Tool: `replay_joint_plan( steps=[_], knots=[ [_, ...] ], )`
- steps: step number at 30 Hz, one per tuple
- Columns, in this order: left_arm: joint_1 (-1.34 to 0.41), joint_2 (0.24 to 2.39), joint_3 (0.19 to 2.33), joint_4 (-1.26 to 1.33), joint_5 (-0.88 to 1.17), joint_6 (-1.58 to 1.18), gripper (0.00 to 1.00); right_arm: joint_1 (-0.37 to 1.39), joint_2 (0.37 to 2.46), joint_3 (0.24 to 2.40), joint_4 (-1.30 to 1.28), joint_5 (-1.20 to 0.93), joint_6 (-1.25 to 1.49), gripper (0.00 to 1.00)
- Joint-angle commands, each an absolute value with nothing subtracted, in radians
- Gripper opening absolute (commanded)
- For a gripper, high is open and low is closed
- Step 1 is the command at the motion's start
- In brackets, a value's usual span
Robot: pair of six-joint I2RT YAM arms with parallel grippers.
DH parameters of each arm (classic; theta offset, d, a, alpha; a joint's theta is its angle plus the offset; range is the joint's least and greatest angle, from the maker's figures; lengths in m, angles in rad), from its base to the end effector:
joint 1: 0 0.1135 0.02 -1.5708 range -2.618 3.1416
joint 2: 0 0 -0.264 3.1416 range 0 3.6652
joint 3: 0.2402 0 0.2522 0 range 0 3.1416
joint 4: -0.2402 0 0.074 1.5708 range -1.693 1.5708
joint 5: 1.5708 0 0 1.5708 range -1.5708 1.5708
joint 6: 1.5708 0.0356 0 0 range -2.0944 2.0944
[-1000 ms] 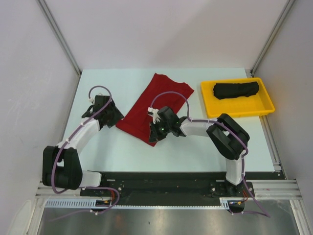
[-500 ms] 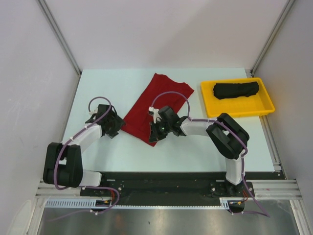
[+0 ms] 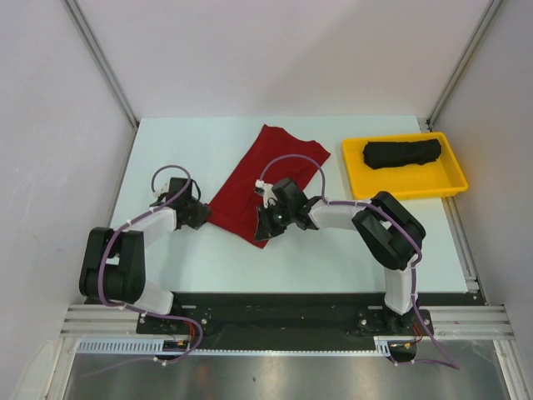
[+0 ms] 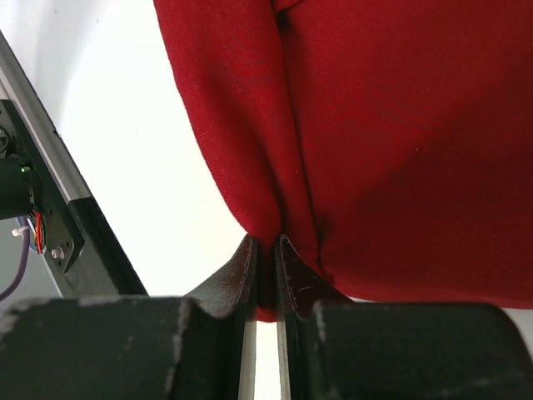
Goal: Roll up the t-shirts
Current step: Roll the T-shirt to the center of the board.
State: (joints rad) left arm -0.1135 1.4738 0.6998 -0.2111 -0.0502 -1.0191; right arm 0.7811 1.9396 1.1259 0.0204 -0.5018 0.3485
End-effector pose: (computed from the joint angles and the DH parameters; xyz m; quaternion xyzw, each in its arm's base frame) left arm 0.2706 -0.0290 0.1566 -0.4252 0.8575 -0.1346 0.2564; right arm 0.2726 0.2944 0.1479 -0.2843 0.8553 0.3906 0.1872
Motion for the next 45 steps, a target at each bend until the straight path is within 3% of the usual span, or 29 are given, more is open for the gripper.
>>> replay_joint_plan(
  steps=[1,7,11,20,21,22,27,30,34,35,38,40,45],
  knots=[
    [-0.103,1.502,0.753,-0.221,-0.089,-1.014,0.28,0.764,1.96,1.112,0.026,-0.523,0.362,0.0],
    [-0.101,1.552,0.802,-0.288,-0.107,-0.982,0.04,0.739,1.971,1.101,0.055,-0.572,0.397,0.0],
    [-0.1,1.595,0.856,-0.344,-0.11,-0.95,0.03,0.709,1.985,1.083,0.087,-0.612,0.446,0.0],
    [-0.1,1.56,0.885,-0.322,-0.104,-0.881,0.41,0.675,2.026,1.052,0.152,-0.667,0.525,0.0],
    [-0.1,1.537,0.887,-0.315,-0.106,-0.864,0.53,0.672,2.029,1.054,0.153,-0.672,0.532,0.0],
    [-0.1,1.522,0.884,-0.305,-0.1,-0.853,0.57,0.67,2.032,1.054,0.156,-0.675,0.535,0.0],
    [-0.1,1.424,0.874,-0.324,-0.107,-0.781,0.72,0.663,2.052,1.054,0.179,-0.698,0.563,0.0],
    [-0.101,1.333,0.832,-0.331,-0.109,-0.749,0.72,0.657,2.059,1.054,0.187,-0.701,0.58,0.0],
    [-0.129,1.192,0.756,-0.324,-0.077,-0.727,0.57,0.649,2.069,1.054,0.202,-0.71,0.598,0.01],
    [-0.139,1.174,0.741,-0.307,-0.066,-0.724,0.41,0.647,2.069,1.054,0.204,-0.713,0.606,0.01],
    [-0.207,1.134,0.687,-0.284,-0.022,-0.732,0.14,0.643,2.077,1.054,0.206,-0.715,0.614,0.01],
    [-0.264,1.135,0.666,-0.269,-0.009,-0.744,0.08,0.644,2.077,1.054,0.206,-0.713,0.615,0.01],
    [-0.339,1.213,0.66,-0.186,0.041,-0.781,0.04,0.64,2.077,1.054,0.203,-0.713,0.618,0.0]
  ],
)
